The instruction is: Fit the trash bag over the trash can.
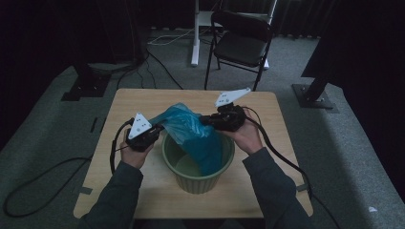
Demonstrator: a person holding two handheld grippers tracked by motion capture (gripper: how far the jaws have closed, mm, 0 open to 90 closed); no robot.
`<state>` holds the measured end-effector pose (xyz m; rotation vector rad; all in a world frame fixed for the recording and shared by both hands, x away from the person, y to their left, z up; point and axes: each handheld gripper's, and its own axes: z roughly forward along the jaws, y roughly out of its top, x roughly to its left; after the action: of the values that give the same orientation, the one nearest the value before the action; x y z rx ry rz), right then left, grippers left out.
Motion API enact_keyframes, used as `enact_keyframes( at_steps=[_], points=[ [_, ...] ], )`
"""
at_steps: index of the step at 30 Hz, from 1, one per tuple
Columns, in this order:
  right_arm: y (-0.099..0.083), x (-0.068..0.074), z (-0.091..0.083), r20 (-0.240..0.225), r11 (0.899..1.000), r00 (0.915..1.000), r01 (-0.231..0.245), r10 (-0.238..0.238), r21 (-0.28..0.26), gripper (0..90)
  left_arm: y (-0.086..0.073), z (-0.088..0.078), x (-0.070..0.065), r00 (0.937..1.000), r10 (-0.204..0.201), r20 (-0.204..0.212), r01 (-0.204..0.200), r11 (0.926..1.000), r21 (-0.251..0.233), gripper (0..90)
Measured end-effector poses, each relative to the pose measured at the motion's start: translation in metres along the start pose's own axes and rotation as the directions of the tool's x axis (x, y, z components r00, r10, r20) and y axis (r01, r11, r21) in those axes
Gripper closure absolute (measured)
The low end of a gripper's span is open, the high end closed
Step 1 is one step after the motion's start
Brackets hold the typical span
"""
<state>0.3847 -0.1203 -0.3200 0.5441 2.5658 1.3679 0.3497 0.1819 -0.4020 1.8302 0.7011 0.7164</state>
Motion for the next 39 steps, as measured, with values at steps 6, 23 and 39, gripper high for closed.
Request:
enact_keyframes(
  at_steps=[6, 23, 39],
  points=[
    [-0.010, 0.005, -0.010, -0.003, 1.000, 0.9998, 0.019, -0.019, -0.003, 89.8, -0.013, -0.006, 0.001, 1.0000, 0.001, -0.005, -0.001, 0.9994, 0.034, 88.9],
    [-0.024, 0.009, -0.015, 0.006, 1.000, 0.9998, 0.017, -0.017, -0.012, 89.9, -0.015, -0.024, 0.018, 0.9944, -0.050, -0.092, 0.052, 0.9986, 0.011, 67.3],
    [-0.031, 0.001, -0.021, 0.036, 1.000, 0.9993, -0.009, 0.010, -0.027, 89.8, -0.025, -0.029, 0.028, 0.9906, -0.084, -0.108, 0.089, 0.9955, 0.034, 64.2]
  ],
)
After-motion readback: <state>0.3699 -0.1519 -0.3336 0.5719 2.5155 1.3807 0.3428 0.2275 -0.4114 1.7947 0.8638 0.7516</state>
